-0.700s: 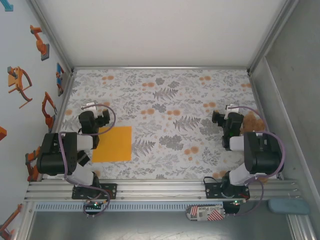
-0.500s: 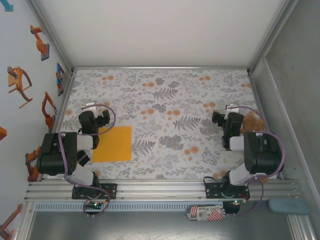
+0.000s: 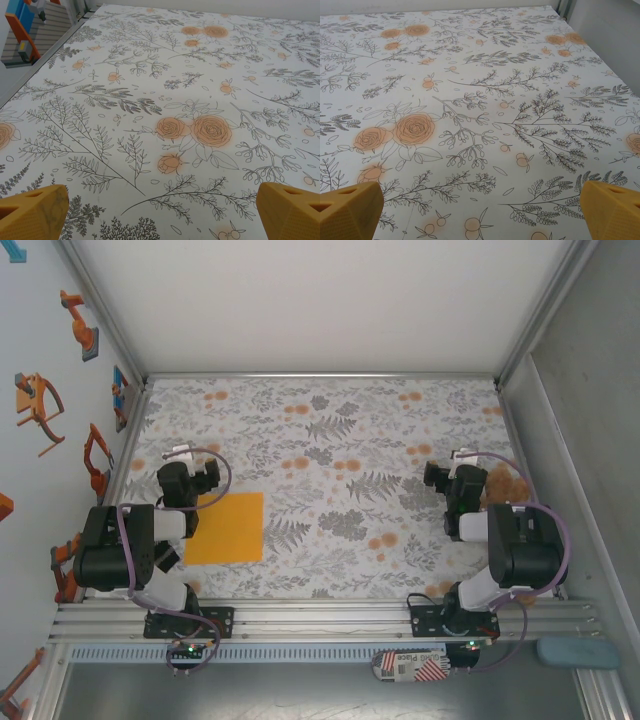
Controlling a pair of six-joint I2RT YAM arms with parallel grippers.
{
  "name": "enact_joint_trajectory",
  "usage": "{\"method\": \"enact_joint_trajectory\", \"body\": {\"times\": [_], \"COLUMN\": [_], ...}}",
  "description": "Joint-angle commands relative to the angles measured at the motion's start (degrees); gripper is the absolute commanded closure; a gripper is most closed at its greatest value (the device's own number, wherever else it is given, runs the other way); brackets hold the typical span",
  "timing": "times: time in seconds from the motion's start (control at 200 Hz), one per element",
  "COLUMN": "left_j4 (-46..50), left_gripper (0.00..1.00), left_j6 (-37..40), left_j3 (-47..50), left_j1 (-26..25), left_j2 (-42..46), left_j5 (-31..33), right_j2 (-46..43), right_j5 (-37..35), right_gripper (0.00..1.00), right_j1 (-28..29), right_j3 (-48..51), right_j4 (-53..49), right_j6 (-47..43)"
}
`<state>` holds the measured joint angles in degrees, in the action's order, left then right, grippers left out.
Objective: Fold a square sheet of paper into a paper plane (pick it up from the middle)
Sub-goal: Move the square sheet of paper to the center of the table.
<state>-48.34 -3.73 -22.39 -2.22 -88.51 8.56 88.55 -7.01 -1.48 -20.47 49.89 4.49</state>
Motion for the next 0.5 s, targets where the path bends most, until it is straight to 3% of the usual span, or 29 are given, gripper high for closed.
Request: {"method": "enact_joint_trajectory", "body": {"times": [0.0,0.305,0.391,0.496], "left_j4": [-0.14,0.14,6.31,23.82], "left_gripper": [0.04,0.04,0.04,0.04], "left_j6": [0.93,1.50,2.13,-1.36], "left_j3": [-0.81,-0.62,-2.05,-7.59], "left_j1": [0.02,-0.61,-1.93,-2.09], "left_j2": [0.10,1.34,6.25,14.03], "left_j5": [-0.13,0.71,3.60,5.94], "right_j2": [-0.17,-0.98,-5.35,-12.77], "right_j5": [0.05,0.29,0.63,-0.24], "right_gripper": [0.01,0.01,0.01,0.00], "right_j1": [-0.19,-0.14,-0.19,0.52], "right_j3": [-1.41,-1.11,-0.78,-2.30], "right_j4": [0.52,0.74,-1.96,-10.77], "right_j6": [0.60,0.36,0.10,-0.58]}}
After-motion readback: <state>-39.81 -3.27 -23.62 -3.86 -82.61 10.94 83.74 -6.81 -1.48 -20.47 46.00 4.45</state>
